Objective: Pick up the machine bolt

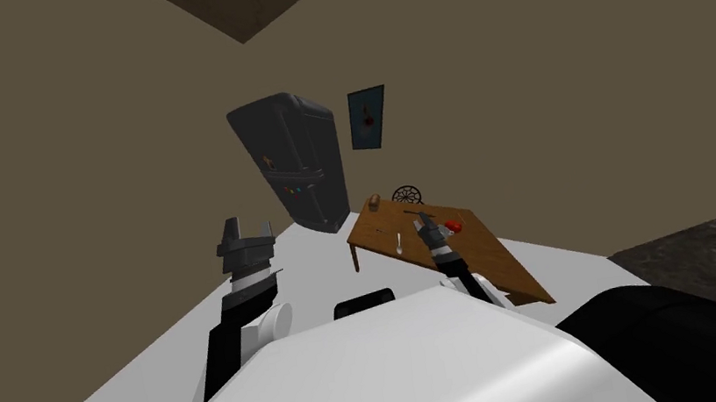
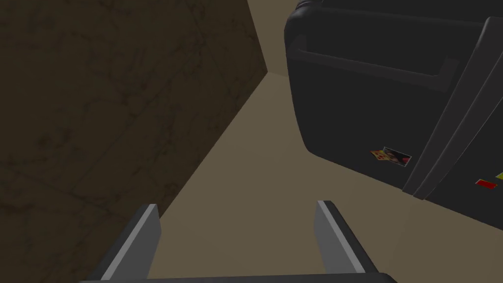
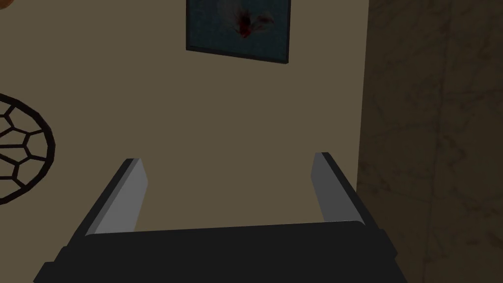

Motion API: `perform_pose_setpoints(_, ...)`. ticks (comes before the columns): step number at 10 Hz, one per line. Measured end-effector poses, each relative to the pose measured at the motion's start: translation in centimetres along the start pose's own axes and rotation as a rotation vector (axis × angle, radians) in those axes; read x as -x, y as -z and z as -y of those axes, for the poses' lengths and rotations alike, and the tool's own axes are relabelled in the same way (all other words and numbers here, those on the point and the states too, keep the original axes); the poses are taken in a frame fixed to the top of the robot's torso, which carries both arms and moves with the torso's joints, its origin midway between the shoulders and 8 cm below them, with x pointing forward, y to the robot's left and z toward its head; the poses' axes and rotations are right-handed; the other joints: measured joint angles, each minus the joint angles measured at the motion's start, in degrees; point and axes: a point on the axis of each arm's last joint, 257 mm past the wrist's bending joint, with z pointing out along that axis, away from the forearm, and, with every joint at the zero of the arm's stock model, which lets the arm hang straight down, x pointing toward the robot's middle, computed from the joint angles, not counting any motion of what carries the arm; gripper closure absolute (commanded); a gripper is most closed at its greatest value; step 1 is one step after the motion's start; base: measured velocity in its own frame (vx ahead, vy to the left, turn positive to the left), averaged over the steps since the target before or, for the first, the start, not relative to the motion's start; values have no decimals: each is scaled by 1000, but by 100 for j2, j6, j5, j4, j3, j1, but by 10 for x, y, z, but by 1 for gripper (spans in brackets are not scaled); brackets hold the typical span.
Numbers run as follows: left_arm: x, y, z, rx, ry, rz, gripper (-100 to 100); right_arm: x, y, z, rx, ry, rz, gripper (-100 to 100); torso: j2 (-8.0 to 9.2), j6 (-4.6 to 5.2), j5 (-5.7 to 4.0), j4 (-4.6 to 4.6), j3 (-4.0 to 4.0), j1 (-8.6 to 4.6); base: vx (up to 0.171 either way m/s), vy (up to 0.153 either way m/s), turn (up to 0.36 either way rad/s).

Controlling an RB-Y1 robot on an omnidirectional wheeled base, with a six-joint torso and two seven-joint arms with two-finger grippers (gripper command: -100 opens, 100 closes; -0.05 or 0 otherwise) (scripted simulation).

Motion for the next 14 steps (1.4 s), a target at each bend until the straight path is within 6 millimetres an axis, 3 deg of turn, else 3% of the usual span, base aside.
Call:
perform_pose_setpoints(4, 0, 0, 0, 0, 0, 0, 0, 16, 26, 49, -118, 75, -41, -100, -3, 5, 0, -1, -2, -2, -8, 54, 287)
perform_pose_setpoints(9, 0, 0, 0, 0, 0, 0, 0, 40, 78, 111, -290, 181, -112, -100, -7, 7, -2, -2, -4, -13, 10, 35, 311)
perform_pose_setpoints(11, 0, 0, 0, 0, 0, 0, 0, 57, 108, 139, -381, 242, -158, -100, -14, 2, -1, -3, -8, -11, 29, 28, 326)
perform_pose_setpoints(14, 0, 0, 0, 0, 0, 0, 0, 68, 139, 168, -477, 295, -203, -100, -13, 9, -3, -3, -8, -17, 25, 14, 295)
